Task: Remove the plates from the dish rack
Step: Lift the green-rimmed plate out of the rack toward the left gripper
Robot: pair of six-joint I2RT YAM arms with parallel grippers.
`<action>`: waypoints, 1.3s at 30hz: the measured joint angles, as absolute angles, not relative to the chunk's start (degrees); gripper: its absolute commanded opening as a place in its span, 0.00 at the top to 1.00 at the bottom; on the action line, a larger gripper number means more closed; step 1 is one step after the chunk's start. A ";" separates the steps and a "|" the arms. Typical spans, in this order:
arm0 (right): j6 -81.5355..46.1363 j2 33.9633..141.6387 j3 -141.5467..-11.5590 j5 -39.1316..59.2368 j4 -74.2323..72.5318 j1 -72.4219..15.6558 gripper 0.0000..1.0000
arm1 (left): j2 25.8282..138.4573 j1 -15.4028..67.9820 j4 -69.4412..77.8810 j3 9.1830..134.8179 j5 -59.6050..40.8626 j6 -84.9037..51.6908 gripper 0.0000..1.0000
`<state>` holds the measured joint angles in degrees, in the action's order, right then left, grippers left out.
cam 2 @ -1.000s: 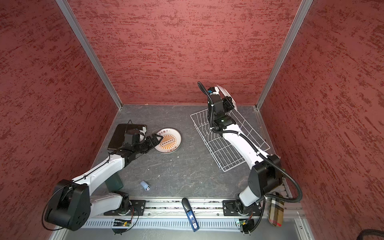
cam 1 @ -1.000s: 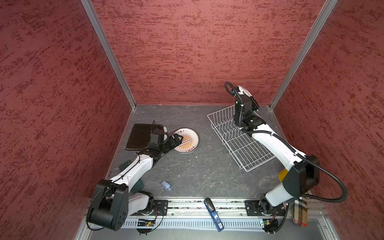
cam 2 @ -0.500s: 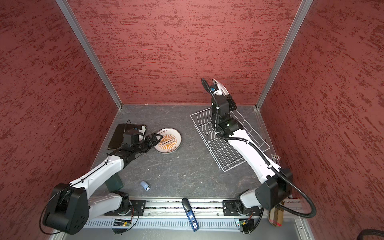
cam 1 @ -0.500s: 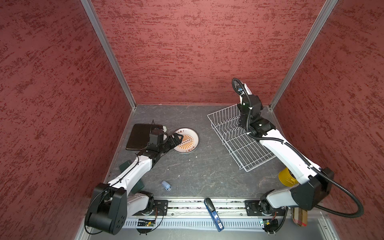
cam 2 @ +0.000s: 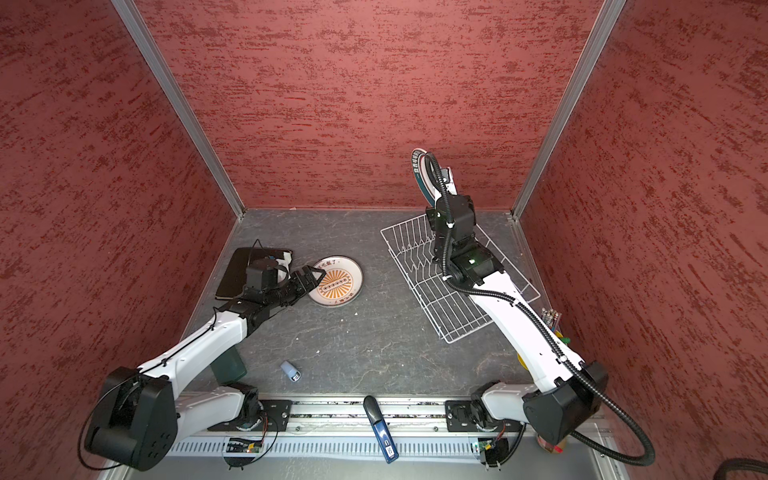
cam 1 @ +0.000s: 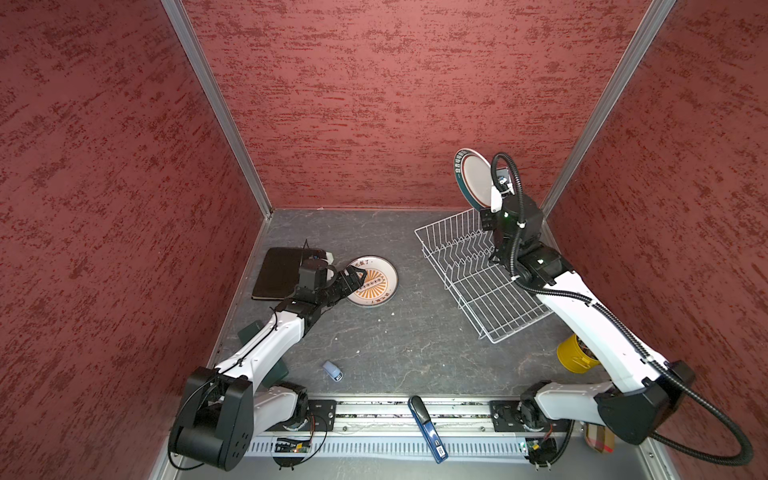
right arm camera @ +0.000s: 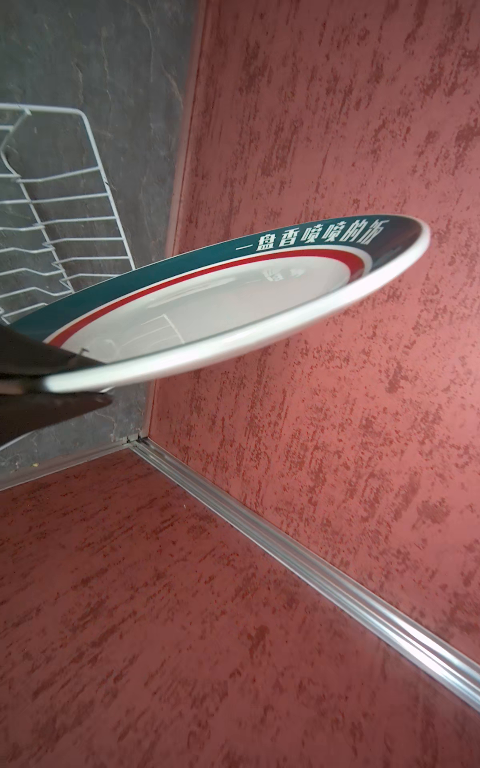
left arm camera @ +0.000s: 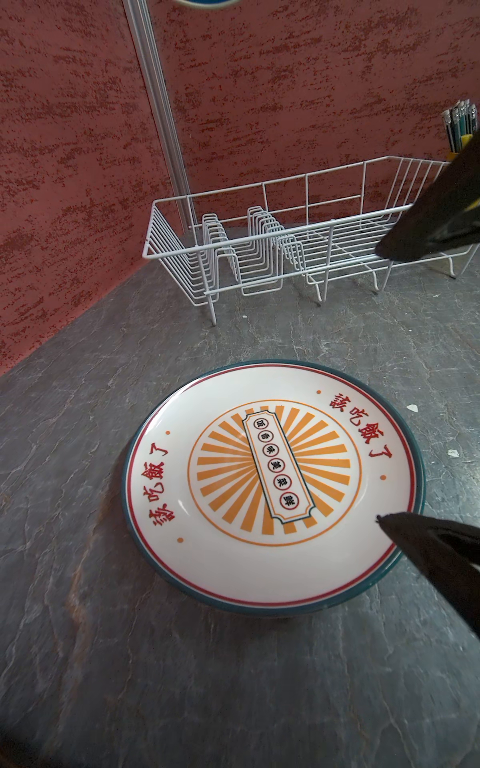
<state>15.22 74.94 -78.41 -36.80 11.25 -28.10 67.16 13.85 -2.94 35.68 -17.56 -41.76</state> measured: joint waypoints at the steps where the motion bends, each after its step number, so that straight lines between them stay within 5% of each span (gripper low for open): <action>1: 14.17 74.78 -77.65 -35.81 11.68 -28.10 1.00 | 67.16 13.85 -2.92 35.68 -17.56 -41.76 0.05; 39: -18.24 68.45 -58.50 -4.84 10.48 -28.10 1.00 | 66.57 14.13 2.42 34.44 -19.07 -43.07 0.06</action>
<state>-18.24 68.45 -58.50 -4.84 10.48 -28.10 66.57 14.13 2.42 34.44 -19.07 -43.07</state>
